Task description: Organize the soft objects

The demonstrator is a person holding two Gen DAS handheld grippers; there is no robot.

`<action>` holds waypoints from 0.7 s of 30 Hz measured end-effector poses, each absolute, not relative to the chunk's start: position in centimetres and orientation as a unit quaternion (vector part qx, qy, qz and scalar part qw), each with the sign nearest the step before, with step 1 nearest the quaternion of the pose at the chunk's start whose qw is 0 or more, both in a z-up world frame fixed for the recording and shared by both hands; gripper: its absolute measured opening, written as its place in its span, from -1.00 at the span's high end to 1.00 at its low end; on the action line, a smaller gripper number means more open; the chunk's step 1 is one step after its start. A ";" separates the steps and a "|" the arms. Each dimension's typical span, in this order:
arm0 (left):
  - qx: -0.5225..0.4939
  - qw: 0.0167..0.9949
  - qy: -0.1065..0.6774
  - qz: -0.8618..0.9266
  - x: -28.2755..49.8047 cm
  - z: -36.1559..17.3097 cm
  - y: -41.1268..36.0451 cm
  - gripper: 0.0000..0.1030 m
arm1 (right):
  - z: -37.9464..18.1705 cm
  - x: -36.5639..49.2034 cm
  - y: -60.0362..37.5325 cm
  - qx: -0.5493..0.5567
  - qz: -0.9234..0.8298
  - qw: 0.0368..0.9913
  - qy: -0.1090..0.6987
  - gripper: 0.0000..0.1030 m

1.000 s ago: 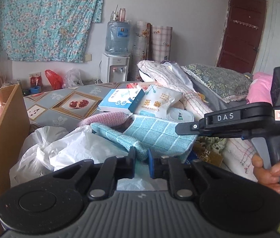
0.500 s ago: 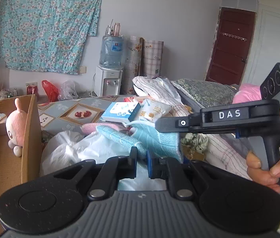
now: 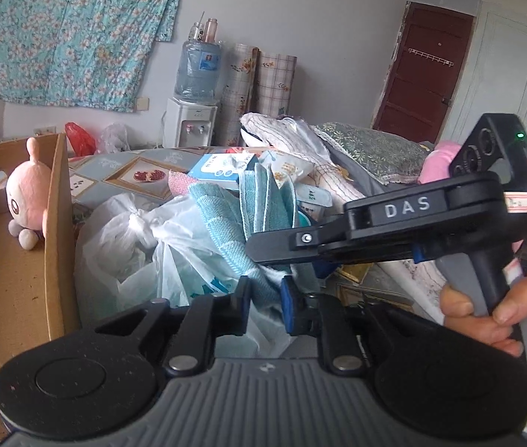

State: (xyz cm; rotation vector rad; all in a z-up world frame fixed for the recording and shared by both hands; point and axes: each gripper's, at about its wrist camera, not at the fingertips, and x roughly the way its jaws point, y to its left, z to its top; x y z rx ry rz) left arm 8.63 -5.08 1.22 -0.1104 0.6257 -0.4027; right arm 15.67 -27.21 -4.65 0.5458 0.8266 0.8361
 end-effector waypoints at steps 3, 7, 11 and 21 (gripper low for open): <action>-0.060 0.925 0.310 -0.210 8.5 1.0 -4.9 0.43 | -5.5 16.0 -27.0 0.266 0.395 0.784 0.398 0.87; -0.065 0.918 0.320 -0.225 8.6 0.7 -4.9 0.16 | -6.7 16.5 -26.4 0.276 0.401 0.769 0.414 0.82; -0.066 0.917 0.323 -0.225 8.8 0.4 -4.9 0.00 | -7.7 17.3 -26.1 0.287 0.408 0.752 0.431 0.82; -0.045 0.924 0.330 -0.186 10.3 -0.5 -5.6 -0.01 | -10.0 20.0 -26.9 0.369 0.418 0.695 0.454 0.47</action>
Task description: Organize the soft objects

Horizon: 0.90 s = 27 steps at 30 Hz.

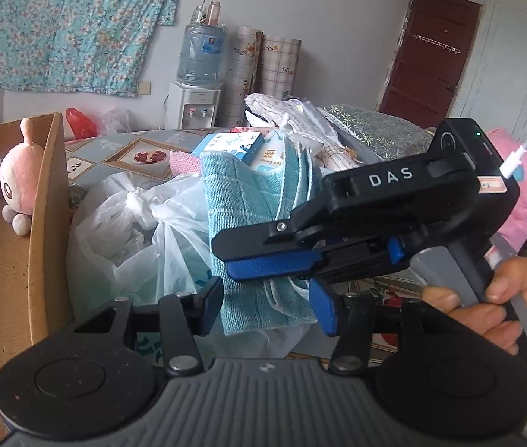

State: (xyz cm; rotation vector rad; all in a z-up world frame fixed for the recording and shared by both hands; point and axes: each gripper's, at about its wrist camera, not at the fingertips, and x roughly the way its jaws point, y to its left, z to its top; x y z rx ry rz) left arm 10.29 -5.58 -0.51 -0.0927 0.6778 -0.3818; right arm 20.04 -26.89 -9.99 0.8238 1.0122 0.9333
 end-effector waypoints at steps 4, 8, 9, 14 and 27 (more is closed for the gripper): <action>-0.041 0.925 0.333 -0.178 10.7 -0.7 -6.0 -0.01 | -11.0 20.9 -27.1 0.398 0.422 0.676 0.455 0.45; -0.033 0.927 0.331 -0.173 10.6 -0.5 -6.4 -0.03 | -12.0 21.4 -27.2 0.413 0.421 0.665 0.459 0.45; -0.034 0.926 0.330 -0.178 10.5 -0.5 -6.4 -0.05 | -12.2 21.5 -27.2 0.416 0.421 0.662 0.460 0.45; -0.002 0.932 0.322 -0.167 10.3 -0.5 -7.6 -0.29 | -12.5 21.5 -27.6 0.424 0.424 0.654 0.461 0.44; -0.009 0.930 0.348 -0.121 11.8 -1.4 -7.7 -0.07 | -8.2 20.1 -31.8 0.425 0.439 0.696 0.379 0.11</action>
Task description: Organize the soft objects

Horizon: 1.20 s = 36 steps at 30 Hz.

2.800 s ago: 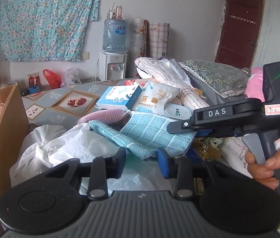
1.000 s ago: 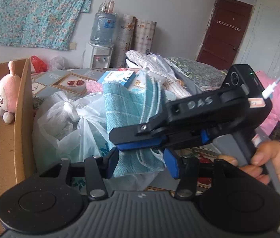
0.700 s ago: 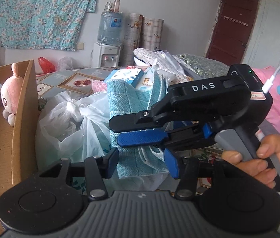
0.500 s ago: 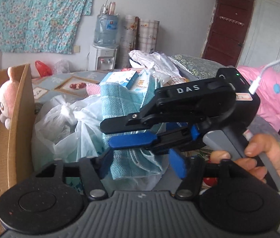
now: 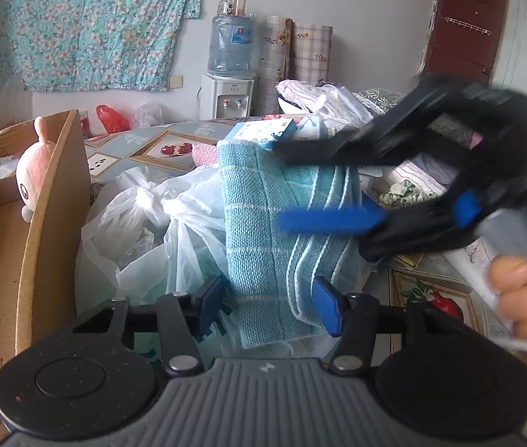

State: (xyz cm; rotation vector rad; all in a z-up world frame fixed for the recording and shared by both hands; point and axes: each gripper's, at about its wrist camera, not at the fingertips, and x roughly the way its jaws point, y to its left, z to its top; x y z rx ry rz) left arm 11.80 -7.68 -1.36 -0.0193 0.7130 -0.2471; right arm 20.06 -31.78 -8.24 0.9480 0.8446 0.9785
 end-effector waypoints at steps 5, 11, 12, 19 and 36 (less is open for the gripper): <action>-0.010 0.930 0.347 -0.122 11.8 -1.3 -7.6 -0.06 | -6.9 19.2 -36.8 0.428 0.348 0.770 0.321 0.09; -0.017 0.930 0.345 -0.129 11.9 -1.4 -7.5 -0.06 | -10.5 19.7 -35.3 0.431 0.320 0.759 0.368 0.09; -0.022 0.929 0.345 -0.132 12.0 -1.4 -7.3 -0.06 | -10.7 19.6 -34.7 0.430 0.327 0.756 0.369 0.09; -0.066 0.919 0.352 -0.166 12.5 -1.6 -5.6 -0.06 | -8.4 19.1 -31.5 0.408 0.371 0.755 0.356 0.09; -0.057 0.917 0.368 -0.145 13.9 -1.7 -6.5 -0.04 | -9.4 20.4 -29.4 0.405 0.393 0.724 0.397 0.09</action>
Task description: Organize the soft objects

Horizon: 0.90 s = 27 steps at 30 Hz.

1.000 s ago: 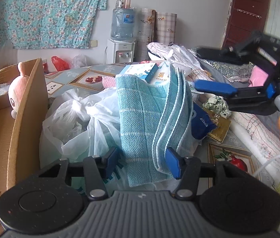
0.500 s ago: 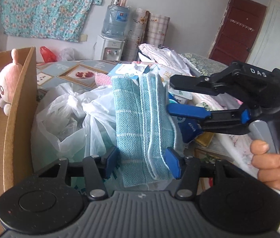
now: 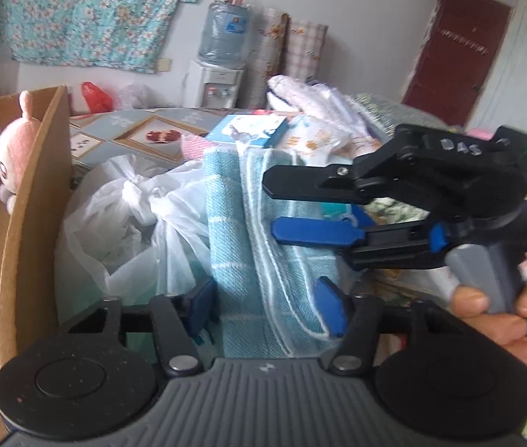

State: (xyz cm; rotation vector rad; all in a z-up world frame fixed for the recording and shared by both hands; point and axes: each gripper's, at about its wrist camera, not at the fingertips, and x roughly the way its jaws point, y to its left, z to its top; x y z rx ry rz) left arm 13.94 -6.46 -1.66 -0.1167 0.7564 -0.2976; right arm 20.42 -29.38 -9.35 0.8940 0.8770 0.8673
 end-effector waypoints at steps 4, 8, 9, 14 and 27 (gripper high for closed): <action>-0.050 0.917 0.375 -0.129 14.4 -1.8 -6.7 0.15 | -8.4 19.9 -31.4 0.409 0.399 0.736 0.362 0.09; -0.059 0.916 0.377 -0.126 14.6 -1.9 -6.2 0.23 | -7.2 19.5 -34.0 0.388 0.345 0.791 0.323 0.09; -0.062 0.916 0.377 -0.125 14.6 -1.9 -6.1 0.23 | -7.4 19.7 -34.3 0.385 0.333 0.797 0.326 0.09; -0.058 0.917 0.375 -0.122 14.6 -2.0 -6.3 0.27 | -9.4 20.6 -33.3 0.375 0.317 0.796 0.355 0.12; -0.044 0.934 0.331 -0.129 12.7 -0.9 -7.0 0.36 | -7.1 19.3 -29.4 0.269 0.325 0.846 0.325 0.54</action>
